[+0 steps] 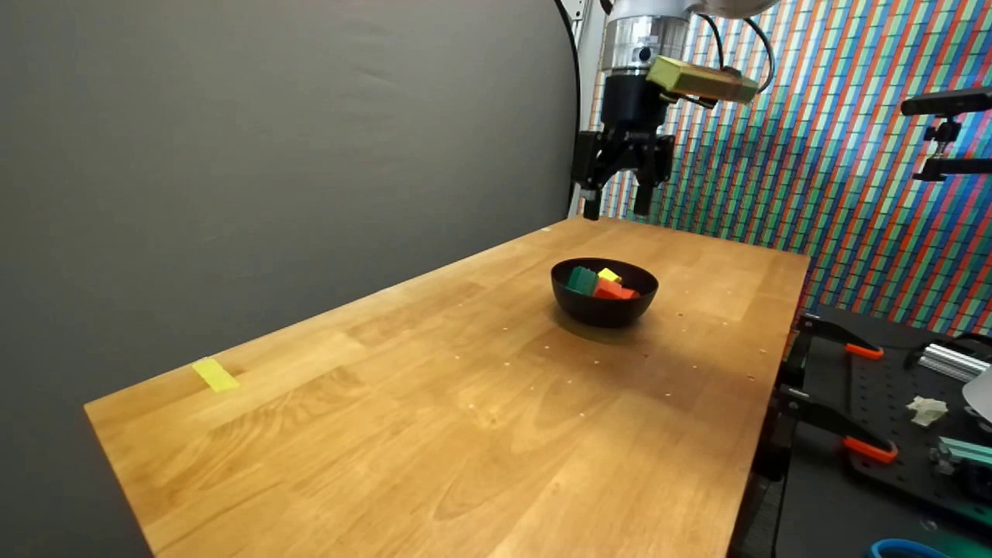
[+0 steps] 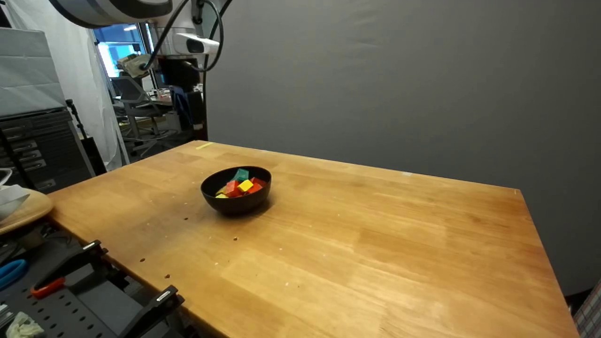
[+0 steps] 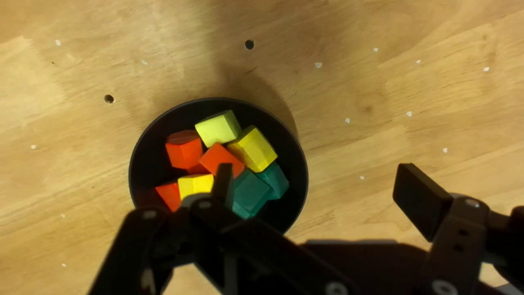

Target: Remove the blocks from the bowl

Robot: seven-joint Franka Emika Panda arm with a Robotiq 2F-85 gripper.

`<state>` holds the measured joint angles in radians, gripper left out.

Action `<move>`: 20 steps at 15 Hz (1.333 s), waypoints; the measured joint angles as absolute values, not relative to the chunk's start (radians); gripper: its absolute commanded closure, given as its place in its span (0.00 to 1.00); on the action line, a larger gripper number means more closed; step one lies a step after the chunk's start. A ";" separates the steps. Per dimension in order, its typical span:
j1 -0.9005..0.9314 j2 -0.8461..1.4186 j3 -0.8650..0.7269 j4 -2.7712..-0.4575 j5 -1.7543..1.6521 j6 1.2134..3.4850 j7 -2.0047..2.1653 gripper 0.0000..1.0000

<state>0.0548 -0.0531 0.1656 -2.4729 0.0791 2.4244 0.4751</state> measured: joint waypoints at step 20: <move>0.054 0.303 0.045 -2.376 -0.009 2.634 0.455 0.03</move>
